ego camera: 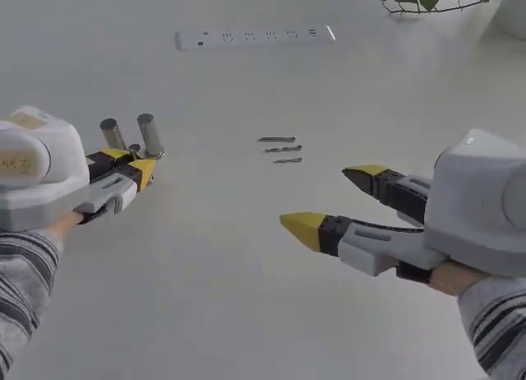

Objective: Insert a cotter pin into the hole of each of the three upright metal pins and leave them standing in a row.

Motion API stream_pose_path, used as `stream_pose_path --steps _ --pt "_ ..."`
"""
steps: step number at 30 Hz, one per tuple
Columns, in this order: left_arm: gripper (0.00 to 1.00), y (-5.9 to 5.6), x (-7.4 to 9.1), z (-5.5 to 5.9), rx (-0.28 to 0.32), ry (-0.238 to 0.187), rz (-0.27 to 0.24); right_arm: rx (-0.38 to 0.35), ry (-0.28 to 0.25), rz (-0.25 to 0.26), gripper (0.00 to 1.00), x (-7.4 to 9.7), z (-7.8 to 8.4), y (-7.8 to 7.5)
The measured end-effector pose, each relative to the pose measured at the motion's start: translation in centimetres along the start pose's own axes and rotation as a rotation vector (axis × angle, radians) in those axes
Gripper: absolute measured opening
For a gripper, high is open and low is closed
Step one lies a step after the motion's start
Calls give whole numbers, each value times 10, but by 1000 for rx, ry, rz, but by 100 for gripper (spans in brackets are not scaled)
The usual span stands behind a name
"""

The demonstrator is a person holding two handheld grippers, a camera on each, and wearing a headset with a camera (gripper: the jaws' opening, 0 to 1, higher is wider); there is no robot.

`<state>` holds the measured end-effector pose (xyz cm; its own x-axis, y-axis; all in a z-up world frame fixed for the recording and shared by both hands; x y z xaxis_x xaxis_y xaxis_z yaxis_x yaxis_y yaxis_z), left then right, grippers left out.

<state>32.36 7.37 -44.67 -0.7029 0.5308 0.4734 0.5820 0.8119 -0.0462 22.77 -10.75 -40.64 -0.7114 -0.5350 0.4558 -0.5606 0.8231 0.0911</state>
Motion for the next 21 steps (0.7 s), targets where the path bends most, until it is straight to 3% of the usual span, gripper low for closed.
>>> stream_pose_path --steps 11,21 --pt "5 -39 -4 5 -44 20 86 -1 17 -5 59 0 2 1" --pt "5 -63 -8 9 -57 28 138 -3 19 1 59 2 3 0"
Point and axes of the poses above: the centre of the closed fingertips' face, and the gripper's own axes: x roughly backward along the fingers, y roughly to its left, z roughly out of its underside, the point moved 1 cm from there along x, roughly backward along the fingers, and after that the axes turned 2 degrees about x, right-handed, at the moved point
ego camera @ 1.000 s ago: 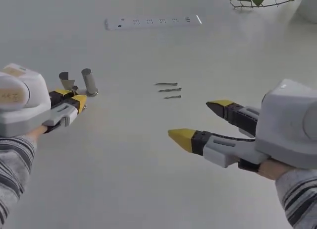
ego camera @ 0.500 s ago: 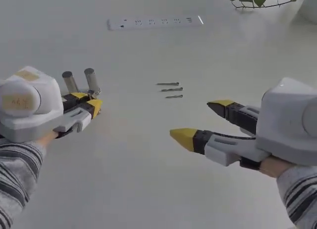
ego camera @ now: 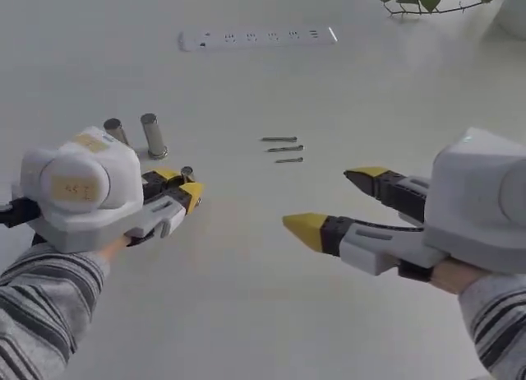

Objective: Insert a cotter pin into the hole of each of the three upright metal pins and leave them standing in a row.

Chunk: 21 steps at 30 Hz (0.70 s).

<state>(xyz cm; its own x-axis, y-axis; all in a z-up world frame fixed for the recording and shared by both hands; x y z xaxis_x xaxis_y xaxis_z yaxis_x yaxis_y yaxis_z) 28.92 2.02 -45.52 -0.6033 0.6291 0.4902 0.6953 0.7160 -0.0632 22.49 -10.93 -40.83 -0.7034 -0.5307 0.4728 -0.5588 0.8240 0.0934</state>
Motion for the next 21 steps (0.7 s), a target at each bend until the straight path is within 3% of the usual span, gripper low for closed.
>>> stream_pose_path --steps 18,21 --pt "6 -8 -2 0 1 -10 11 -14 21 0 57 -1 3 1" --pt "11 -8 -2 1 -1 -5 11 -9 35 2 57 -1 4 -1"
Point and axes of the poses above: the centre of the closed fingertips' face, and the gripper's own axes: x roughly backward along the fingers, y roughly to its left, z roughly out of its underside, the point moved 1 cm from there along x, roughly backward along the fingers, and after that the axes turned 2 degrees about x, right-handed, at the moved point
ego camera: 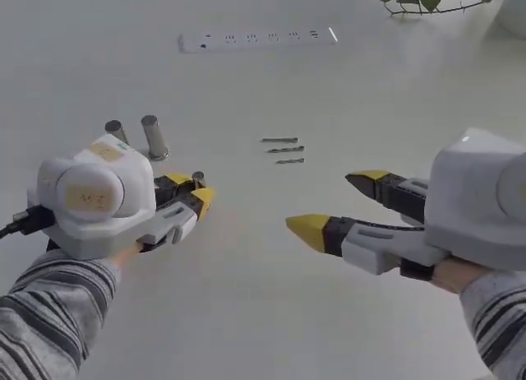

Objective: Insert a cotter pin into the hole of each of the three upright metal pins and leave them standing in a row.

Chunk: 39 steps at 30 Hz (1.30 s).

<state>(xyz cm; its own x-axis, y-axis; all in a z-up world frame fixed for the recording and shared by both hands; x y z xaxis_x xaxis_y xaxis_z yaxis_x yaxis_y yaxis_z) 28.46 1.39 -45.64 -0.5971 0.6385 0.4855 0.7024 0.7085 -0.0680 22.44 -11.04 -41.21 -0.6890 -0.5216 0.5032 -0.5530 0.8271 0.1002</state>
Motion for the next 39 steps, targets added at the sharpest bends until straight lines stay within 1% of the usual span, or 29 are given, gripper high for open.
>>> stream_pose_path --steps 3,5,6,7,8,9,10,11,13,15,17,18,20,22,23,25,27,28,29,31,34,37,38,39 --pt "15 0 1 1 4 5 -8 -9 27 -1 52 0 1 -4" --pt "18 0 2 0 16 4 -9 -8 51 -6 52 -1 3 -7" --pt "21 0 3 -1 28 3 -12 5 72 -3 53 -1 4 -10" --pt "22 0 5 -2 32 1 -16 15 78 -8 53 -1 3 -11" --pt "24 0 7 -2 37 0 -21 24 95 -17 52 -2 3 -13" --pt "26 1 10 -3 54 -2 -34 29 105 -18 52 -3 2 -15" --pt "28 3 13 -2 72 -6 -51 39 129 -26 52 -5 2 -17" --pt "30 4 15 -2 79 -9 -60 41 133 -28 52 -6 2 -18" --pt "35 5 22 -1 133 -19 -83 52 159 -34 52 -11 0 -23" --pt "39 4 26 0 120 -20 -82 59 186 -43 52 -15 -1 -26" --pt "43 6 31 2 94 3 -105 77 199 -52 52 -19 -2 -28" --pt "46 6 34 1 95 1 -109 86 208 -54 52 -20 -3 -29" --pt "51 8 40 0 123 -9 -121 114 233 -63 51 -24 -5 -32" --pt "54 10 44 0 133 -13 -132 140 249 -73 48 -28 -8 -34" --pt "56 10 48 -1 140 -14 -140 161 268 -80 47 -30 -9 -35" --pt "58 11 53 0 151 -18 -151 216 313 -93 44 -34 -9 -39" --pt "59 12 58 0 155 -22 -161 243 351 -103 43 -36 -8 -41" --pt "59 13 60 1 158 -23 -167 258 367 -118 42 -39 -8 -41" --pt "60 14 62 1 164 -21 -174 260 368 -120 41 -42 -8 -42" --pt "63 15 67 3 179 -18 -184 264 388 -137 40 -46 -9 -42" --pt "64 15 73 5 179 -13 -194 282 420 -156 37 -52 -7 -42" --pt "66 14 79 7 184 -13 -212 308 439 -163 35 -59 -7 -44" --pt "66 15 82 7 188 -18 -227 331 449 -168 34 -63 -7 -46" --pt "66 14 84 8 192 -19 -231 345 459 -172 33 -65 -6 -46"
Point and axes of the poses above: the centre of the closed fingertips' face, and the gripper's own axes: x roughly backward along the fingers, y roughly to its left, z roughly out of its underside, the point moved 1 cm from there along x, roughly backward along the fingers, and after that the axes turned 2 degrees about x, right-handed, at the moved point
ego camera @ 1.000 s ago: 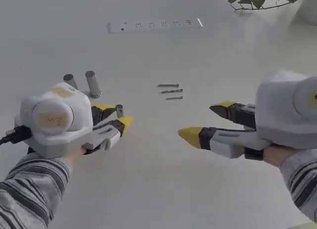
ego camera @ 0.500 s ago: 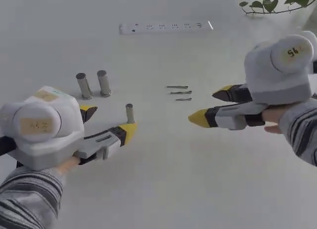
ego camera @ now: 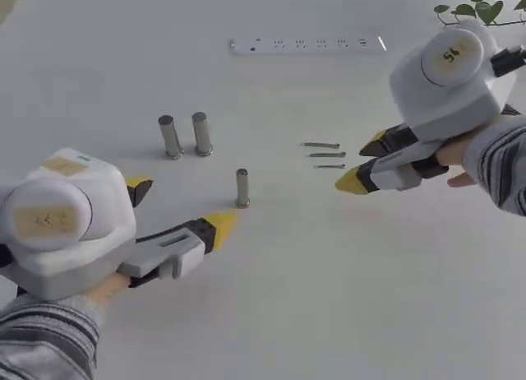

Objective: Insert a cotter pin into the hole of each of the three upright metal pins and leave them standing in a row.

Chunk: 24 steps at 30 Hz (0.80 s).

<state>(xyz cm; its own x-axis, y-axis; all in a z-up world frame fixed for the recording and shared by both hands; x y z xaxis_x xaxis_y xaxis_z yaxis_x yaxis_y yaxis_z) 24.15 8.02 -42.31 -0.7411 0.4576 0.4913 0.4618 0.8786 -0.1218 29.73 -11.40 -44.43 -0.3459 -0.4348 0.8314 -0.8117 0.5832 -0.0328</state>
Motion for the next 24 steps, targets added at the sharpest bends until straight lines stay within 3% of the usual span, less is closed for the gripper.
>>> stream_pose_path --steps 13,21,24 --pt "59 5 20 8 17 4 -37 99 107 -46 21 -23 3 -19" --pt "55 3 23 7 21 2 -28 165 164 -90 13 -35 7 -22" --pt "56 1 24 6 23 0 -18 184 178 -82 13 -40 9 -25"
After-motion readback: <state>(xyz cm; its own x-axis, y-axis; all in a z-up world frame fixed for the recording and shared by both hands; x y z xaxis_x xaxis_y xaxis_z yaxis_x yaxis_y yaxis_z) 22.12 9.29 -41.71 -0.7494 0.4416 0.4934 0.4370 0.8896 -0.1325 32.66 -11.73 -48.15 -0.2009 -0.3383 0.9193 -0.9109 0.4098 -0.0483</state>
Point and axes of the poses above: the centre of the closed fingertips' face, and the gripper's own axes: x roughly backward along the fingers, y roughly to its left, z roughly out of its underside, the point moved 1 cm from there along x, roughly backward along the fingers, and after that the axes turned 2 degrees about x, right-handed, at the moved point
